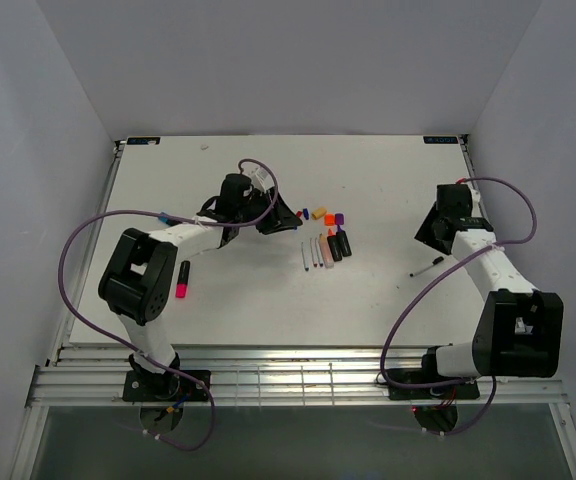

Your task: Open the pen caps

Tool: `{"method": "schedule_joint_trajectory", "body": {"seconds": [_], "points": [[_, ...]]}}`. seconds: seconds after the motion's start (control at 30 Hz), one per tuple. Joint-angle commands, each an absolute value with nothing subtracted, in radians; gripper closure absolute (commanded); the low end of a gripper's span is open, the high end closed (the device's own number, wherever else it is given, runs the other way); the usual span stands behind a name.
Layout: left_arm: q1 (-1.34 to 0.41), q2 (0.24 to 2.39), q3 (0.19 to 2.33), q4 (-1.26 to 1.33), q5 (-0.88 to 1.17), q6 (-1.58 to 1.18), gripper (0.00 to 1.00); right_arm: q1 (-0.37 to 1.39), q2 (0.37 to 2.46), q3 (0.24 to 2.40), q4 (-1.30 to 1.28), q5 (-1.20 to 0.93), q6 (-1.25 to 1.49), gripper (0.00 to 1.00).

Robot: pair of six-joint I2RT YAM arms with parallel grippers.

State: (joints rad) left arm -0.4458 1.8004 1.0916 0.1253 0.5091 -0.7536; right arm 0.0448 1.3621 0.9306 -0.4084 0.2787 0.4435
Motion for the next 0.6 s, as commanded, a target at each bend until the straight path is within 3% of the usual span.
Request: {"method": "schedule_joint_trajectory", "body": {"seconds": [0.0,0.57], "points": [[-0.440,1.758,1.065,0.189,0.545,-0.767,0.49,-0.024,1.338,0.897,-0.440,0.245,0.428,0.51],[-0.451,1.773,1.028,0.249,0.584,-0.781,0.49,-0.075,1.460,0.769,-0.328,0.207,0.416,0.53]]}}
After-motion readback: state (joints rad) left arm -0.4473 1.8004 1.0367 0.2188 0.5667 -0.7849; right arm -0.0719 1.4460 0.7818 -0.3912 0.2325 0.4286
